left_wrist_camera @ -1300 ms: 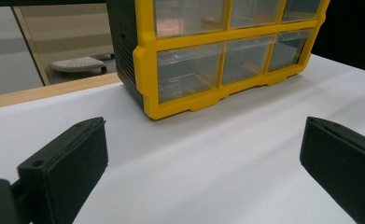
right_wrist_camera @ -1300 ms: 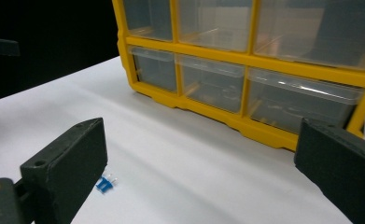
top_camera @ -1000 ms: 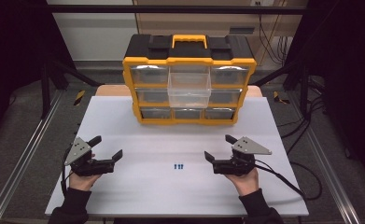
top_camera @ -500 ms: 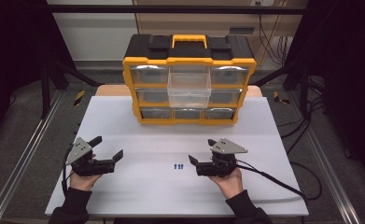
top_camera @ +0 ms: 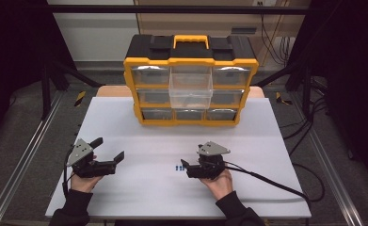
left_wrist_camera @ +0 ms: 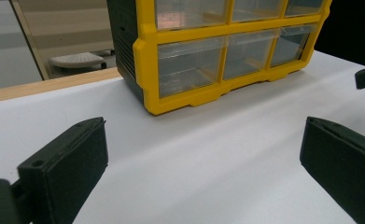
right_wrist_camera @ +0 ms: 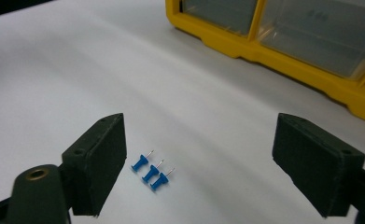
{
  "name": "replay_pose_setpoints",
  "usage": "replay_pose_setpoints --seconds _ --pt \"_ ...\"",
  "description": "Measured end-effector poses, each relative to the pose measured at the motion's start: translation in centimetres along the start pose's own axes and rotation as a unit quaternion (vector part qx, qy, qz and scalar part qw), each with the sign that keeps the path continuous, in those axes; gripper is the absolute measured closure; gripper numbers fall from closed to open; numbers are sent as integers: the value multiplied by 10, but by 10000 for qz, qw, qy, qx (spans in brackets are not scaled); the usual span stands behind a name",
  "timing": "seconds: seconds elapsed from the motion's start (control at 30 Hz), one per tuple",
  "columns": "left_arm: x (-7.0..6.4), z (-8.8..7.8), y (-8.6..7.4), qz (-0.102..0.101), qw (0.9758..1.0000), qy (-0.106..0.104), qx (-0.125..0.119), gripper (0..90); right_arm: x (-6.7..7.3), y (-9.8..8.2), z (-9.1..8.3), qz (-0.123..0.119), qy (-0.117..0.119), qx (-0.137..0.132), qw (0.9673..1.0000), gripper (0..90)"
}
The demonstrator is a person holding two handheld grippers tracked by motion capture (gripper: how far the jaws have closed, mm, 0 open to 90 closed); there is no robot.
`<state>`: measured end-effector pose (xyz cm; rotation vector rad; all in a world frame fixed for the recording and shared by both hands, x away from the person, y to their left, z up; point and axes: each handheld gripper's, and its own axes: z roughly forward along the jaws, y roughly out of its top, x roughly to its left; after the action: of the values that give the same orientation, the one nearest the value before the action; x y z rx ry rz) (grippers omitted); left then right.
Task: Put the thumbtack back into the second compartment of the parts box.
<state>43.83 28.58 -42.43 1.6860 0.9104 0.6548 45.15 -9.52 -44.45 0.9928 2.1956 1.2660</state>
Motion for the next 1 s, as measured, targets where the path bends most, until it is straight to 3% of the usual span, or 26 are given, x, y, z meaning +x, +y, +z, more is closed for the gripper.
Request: replay_pose_setpoints --seconds 0.13,0.37,0.67,1.0 --pt "0 0 0 -14 10000 7 -9 6 4 -3 8 7 100 111 9999 239" --pt "0 1 -1 -9 10000 13 11 6 6 -11 18 24 60 398 9992 301" --pt "0 1 -1 -9 10000 24 19 6 8 -19 29 50 252 718 9971 471" --pt "0 2 -1 -8 10000 37 27 7 9 -23 34 42 355 856 9957 614"
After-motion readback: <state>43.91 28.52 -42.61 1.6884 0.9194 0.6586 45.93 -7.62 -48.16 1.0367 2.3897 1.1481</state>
